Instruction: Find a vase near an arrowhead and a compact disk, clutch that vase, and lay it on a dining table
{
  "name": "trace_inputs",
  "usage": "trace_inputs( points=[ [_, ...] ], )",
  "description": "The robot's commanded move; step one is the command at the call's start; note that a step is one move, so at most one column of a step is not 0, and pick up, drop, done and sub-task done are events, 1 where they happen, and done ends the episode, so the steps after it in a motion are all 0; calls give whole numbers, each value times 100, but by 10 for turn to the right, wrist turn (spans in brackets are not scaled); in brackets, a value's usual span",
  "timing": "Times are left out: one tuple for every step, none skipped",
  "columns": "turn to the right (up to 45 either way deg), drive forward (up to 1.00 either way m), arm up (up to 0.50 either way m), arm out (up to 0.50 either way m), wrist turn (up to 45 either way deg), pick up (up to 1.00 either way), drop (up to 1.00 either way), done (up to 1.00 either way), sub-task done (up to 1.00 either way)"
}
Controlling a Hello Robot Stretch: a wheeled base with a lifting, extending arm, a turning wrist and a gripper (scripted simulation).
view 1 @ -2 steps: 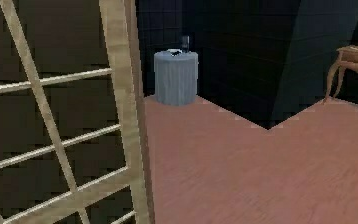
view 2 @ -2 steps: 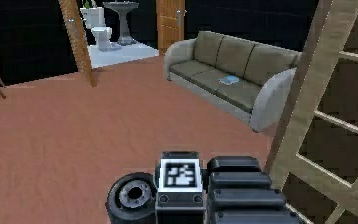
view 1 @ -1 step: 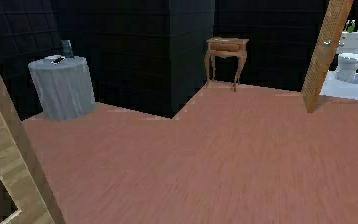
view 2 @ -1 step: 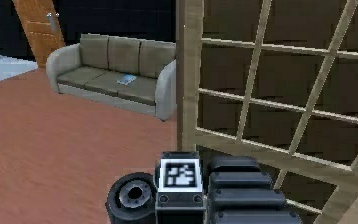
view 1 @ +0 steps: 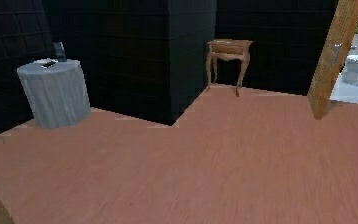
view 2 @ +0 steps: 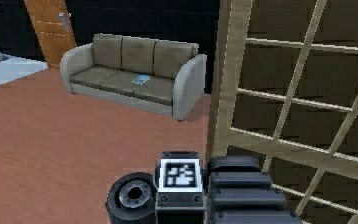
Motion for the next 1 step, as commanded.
trace_inputs(
  points=[
    [240,0,0,0,0,0,0,0,0]
  ],
)
